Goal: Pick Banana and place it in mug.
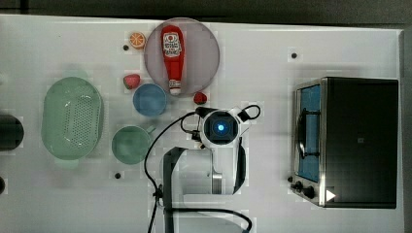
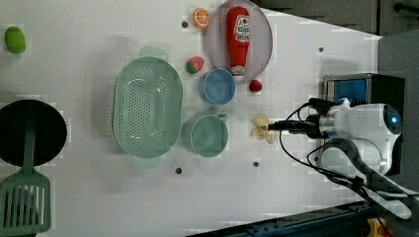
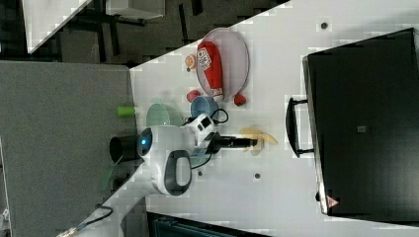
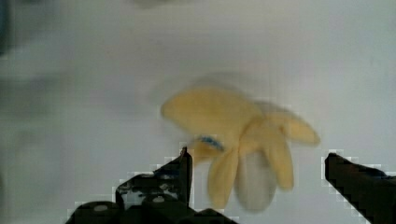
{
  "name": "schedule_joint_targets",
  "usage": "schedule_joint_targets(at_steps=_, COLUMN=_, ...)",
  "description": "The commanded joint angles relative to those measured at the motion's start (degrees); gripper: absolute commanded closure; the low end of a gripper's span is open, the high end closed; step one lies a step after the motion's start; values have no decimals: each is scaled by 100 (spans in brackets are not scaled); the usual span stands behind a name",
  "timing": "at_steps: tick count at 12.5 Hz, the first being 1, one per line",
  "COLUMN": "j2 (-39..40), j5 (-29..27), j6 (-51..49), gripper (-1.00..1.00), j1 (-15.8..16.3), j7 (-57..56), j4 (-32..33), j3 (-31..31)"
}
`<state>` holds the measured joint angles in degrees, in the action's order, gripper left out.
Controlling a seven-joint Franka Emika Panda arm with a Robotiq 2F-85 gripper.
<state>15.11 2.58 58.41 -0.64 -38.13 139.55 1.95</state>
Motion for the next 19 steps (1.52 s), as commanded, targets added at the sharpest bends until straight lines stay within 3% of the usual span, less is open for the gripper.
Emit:
schedule_joint_targets(at_steps=1, j2=212, j5=-33, j6=196, gripper=-100, j1=-40, j7=-343, j4=66, j3=3)
schedule_joint_targets(at_steps=4, j2=485, j5=-34, j6=767, gripper=-93, j1=-45, j7=-329, j4=99, j3=-6)
schedule_joint_targets(at_steps=8, j2=465, j5=-36, j6=909, gripper=8, j1=-53, j7=-306, j4=148, j3=-4)
schedule_joint_targets(at_steps=10, j2=396, j5=-36, j6=890, gripper=37, j1=-56, j7=-306, j4=170, j3=-2)
schedule_joint_targets(at_steps=13, j2=-22, j5=-109, j6=784, gripper=37, j1=-116, j7=-306, j4=191, j3=25)
schedule_joint_targets(at_steps=19, j2=-1999, j5=-117, j6=-1713, gripper=37, j1=-133, j7=-304, j4=-149, j3=-4)
